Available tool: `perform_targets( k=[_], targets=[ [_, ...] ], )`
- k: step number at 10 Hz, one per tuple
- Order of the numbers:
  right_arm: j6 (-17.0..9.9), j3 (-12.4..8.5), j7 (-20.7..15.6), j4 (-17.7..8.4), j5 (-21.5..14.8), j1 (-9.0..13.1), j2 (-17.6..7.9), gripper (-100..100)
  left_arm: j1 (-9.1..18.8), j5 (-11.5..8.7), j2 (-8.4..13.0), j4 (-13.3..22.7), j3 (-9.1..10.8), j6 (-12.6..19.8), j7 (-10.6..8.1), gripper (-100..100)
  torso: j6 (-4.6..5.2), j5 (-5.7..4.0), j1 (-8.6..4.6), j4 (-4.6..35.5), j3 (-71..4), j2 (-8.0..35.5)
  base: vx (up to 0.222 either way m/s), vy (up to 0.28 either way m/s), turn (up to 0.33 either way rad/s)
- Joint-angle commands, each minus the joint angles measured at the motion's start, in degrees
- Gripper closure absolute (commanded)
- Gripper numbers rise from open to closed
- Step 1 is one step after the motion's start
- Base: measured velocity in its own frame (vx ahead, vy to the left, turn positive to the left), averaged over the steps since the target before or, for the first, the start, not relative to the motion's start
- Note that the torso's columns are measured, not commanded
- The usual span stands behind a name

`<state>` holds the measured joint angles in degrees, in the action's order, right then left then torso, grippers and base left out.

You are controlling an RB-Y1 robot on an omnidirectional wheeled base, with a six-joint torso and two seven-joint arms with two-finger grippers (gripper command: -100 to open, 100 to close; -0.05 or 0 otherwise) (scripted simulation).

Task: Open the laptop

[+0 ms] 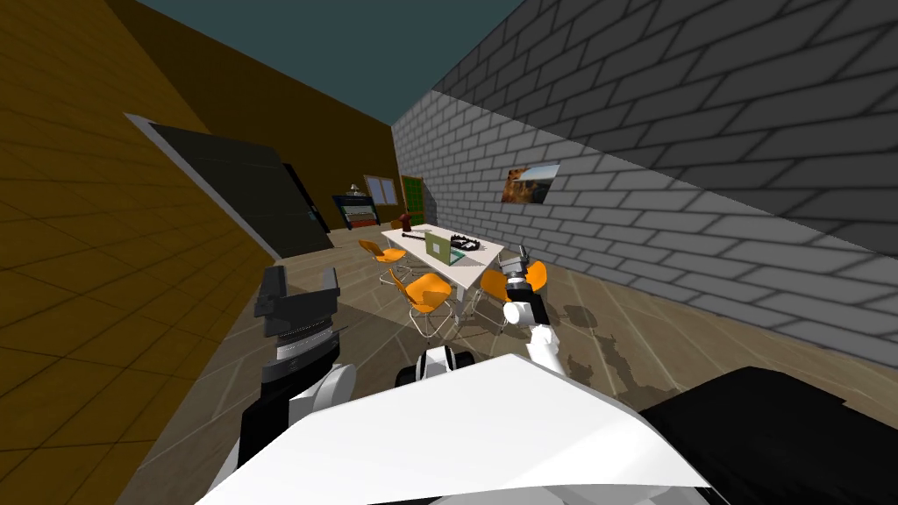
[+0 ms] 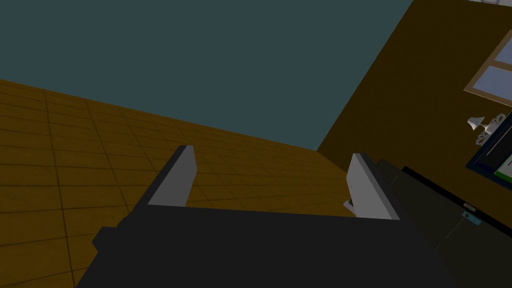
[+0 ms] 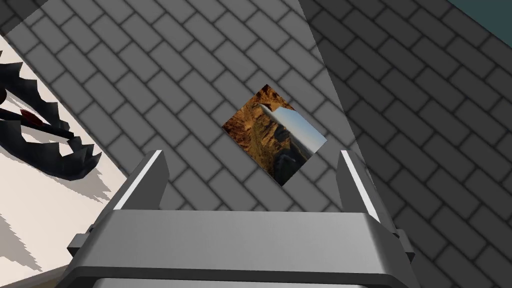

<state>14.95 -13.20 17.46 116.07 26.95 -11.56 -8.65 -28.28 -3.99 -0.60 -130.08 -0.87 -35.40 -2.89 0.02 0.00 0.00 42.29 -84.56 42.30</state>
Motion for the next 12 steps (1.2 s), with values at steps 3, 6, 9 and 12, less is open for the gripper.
perform_targets(
  k=[3,6,9,12],
  targets=[
    [-6.16,-3.33,6.26,-4.96,6.31,5.66,0.15,-100,0.0,0.0,0.0,0.0,0.0,0.0,0.0,0,0.01,0.0,0.0,0.0,0.0,0.0,0.024,0.008,0.091],
    [-9.9,-5.44,10.26,-8.5,10.32,9.25,0.36,-100,0.0,0.0,0.0,0.0,0.0,0.0,0.0,0,0.01,-0.01,-0.01,0.0,0.0,-0.01,0.025,0.005,0.09],
    [-13.68,-7.54,14.26,-12.21,14.33,12.88,0.56,-100,0.0,0.0,0.0,0.0,0.0,0.0,0.0,0,-0.03,0.0,0.01,-0.01,-0.02,-0.04,0.03,0.007,0.114],
    [-17.45,-9.61,18.2,-16.05,18.26,16.5,0.72,-100,0.0,0.0,0.0,0.0,0.0,0.0,0.0,0,-0.03,0.0,0.01,0.0,0.0,-0.01,0.024,0.006,0.092]
  ],
)
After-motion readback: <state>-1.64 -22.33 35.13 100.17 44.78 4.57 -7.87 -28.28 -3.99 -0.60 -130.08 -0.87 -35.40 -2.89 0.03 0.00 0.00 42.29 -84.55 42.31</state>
